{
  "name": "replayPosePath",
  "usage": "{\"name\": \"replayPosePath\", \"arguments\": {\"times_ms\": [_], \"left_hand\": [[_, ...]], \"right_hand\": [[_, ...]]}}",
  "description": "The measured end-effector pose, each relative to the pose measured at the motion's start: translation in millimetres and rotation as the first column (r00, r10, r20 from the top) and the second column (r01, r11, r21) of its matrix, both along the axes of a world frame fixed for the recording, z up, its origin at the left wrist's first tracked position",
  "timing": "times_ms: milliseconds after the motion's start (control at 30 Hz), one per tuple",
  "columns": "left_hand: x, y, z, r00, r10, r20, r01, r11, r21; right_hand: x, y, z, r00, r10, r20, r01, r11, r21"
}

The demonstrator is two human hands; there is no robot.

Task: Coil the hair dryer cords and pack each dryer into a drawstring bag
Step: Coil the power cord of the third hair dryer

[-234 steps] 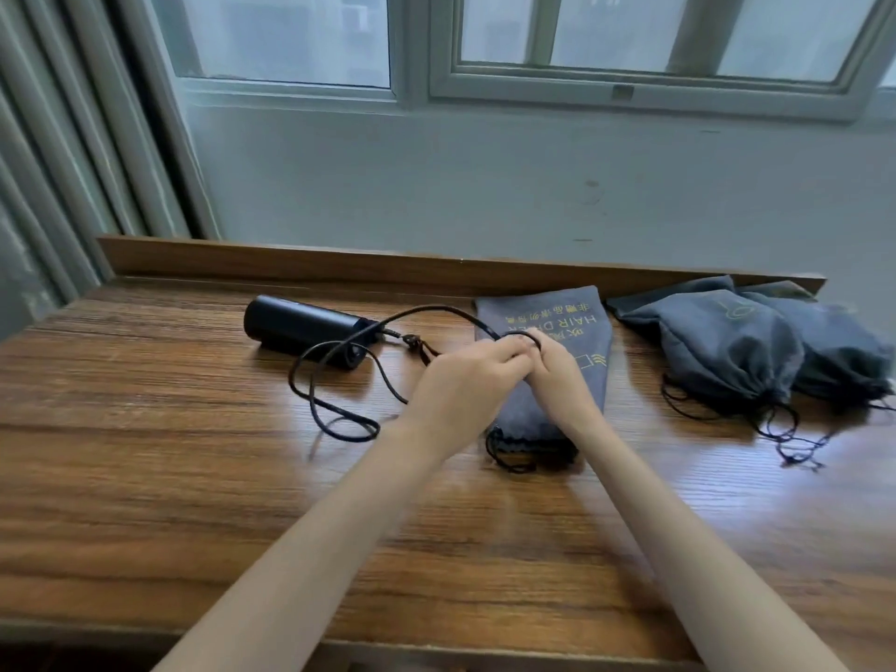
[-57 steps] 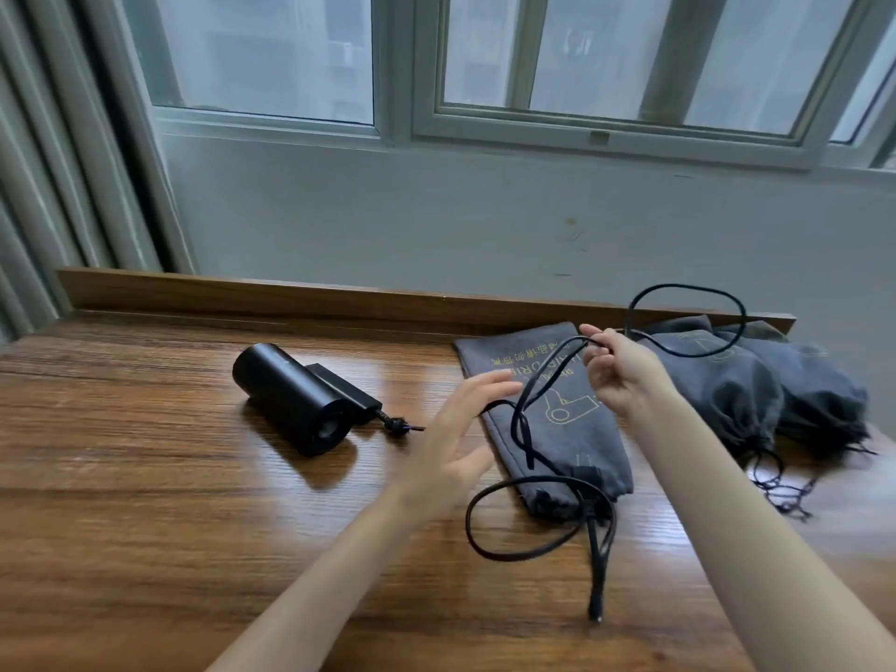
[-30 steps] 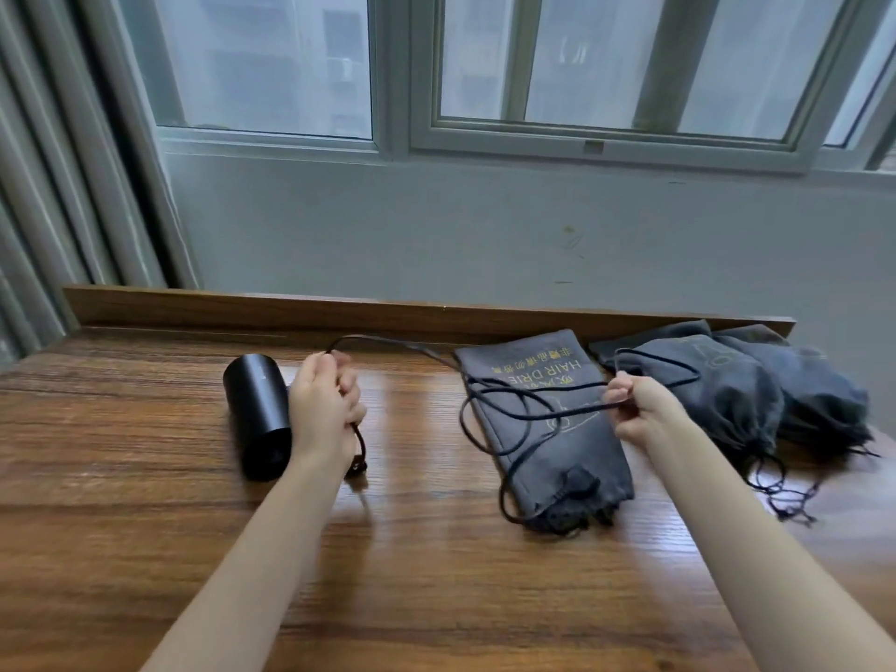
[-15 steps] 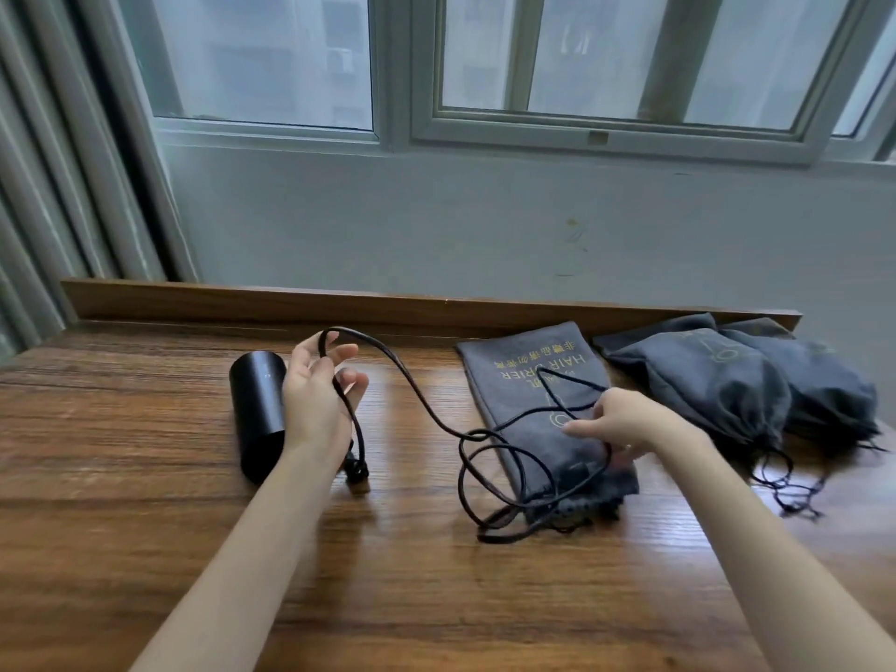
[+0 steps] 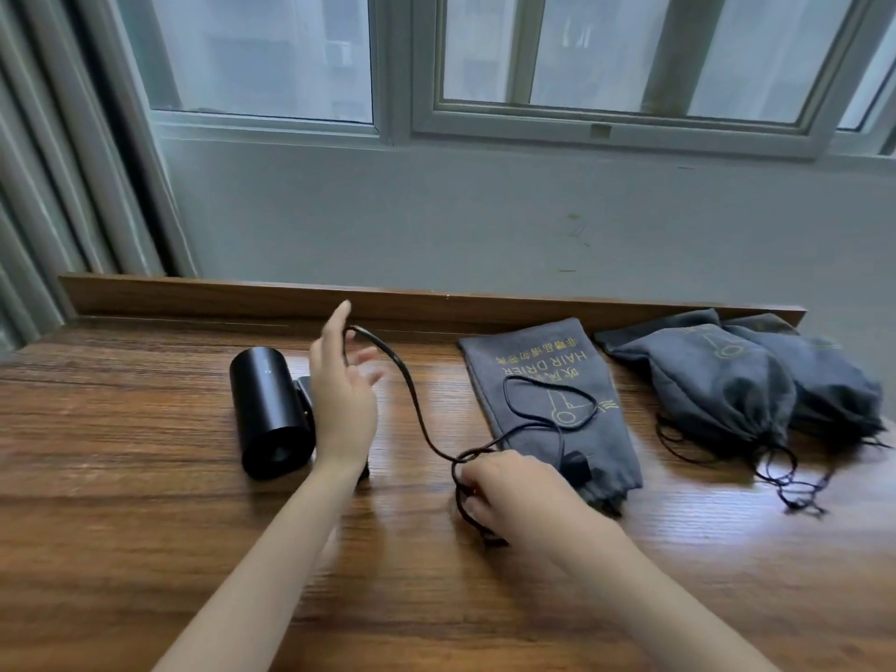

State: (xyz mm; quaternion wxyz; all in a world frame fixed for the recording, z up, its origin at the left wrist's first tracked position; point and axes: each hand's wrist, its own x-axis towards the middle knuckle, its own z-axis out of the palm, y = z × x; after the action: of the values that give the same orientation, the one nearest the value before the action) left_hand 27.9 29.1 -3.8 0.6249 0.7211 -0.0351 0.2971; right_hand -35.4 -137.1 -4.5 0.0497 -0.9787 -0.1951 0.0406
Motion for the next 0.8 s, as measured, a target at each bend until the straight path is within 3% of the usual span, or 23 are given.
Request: {"name": "replayPosePath", "arguments": {"times_ms": [33, 67, 100, 167, 200, 233, 333, 400, 467, 533, 600, 633, 700, 733, 800], "left_hand": [[0, -1, -3, 0.997, 0.034, 0.074, -0.053, 0.964, 0.261], [-1, -6, -3, 0.985, 0.065, 0.161, -0.138, 0.857, 0.496], [-3, -11, -2, 0.957, 0.100, 0.271, -0.265, 0.678, 0.686], [-4, -21, 2, 0.904, 0.013, 0.428, -0.418, 0.237, 0.877], [-4, -24, 2, 0.908, -0.109, 0.405, -0.394, 0.108, 0.913], [-4, -26, 1, 0.916, -0.236, 0.324, -0.320, 0.053, 0.946], [-2, -29, -2, 0.914, -0.402, -0.050, 0.098, 0.100, 0.990], [-4, -33, 3, 0.877, -0.481, 0.009, 0.071, 0.149, 0.986], [-5, -34, 14, 0.853, -0.497, 0.160, -0.065, 0.203, 0.977], [-2, -27, 24, 0.860, -0.440, 0.259, -0.154, 0.260, 0.953], [2, -14, 27, 0.928, -0.292, 0.229, -0.093, 0.413, 0.906], [6, -7, 28, 0.972, -0.183, 0.146, -0.027, 0.532, 0.846], [19, 15, 26, 0.999, 0.026, -0.026, -0.004, 0.785, 0.620], [24, 27, 26, 0.991, 0.088, -0.097, -0.028, 0.867, 0.497], [33, 44, 24, 0.976, 0.137, -0.168, -0.059, 0.913, 0.404]], "right_hand": [[3, -6, 3, 0.999, 0.036, -0.009, -0.036, 0.999, 0.035], [6, -13, 8, 0.998, 0.059, -0.009, -0.058, 0.993, 0.104], [8, -20, 14, 0.998, 0.069, -0.006, -0.067, 0.978, 0.198], [11, -32, 26, 0.996, 0.080, 0.030, -0.085, 0.909, 0.409], [12, -38, 31, 0.995, 0.071, 0.064, -0.094, 0.861, 0.499], [14, -43, 36, 0.993, 0.046, 0.111, -0.101, 0.820, 0.564], [22, -57, 46, 0.979, -0.066, 0.191, -0.077, 0.751, 0.655], [28, -65, 49, 0.986, -0.114, 0.124, -0.016, 0.670, 0.742], [34, -73, 51, 0.987, -0.150, 0.052, 0.040, 0.552, 0.833], [40, -84, 50, 0.977, -0.211, -0.015, 0.096, 0.376, 0.922], [46, -100, 50, 0.942, -0.327, -0.074, 0.140, 0.185, 0.973], [49, -108, 49, 0.922, -0.373, -0.103, 0.159, 0.121, 0.980], [51, -124, 46, 0.892, -0.433, -0.134, 0.201, 0.113, 0.973], [52, -131, 43, 0.878, -0.462, -0.124, 0.209, 0.139, 0.968], [55, -141, 36, 0.848, -0.524, -0.081, 0.205, 0.184, 0.961]]}}
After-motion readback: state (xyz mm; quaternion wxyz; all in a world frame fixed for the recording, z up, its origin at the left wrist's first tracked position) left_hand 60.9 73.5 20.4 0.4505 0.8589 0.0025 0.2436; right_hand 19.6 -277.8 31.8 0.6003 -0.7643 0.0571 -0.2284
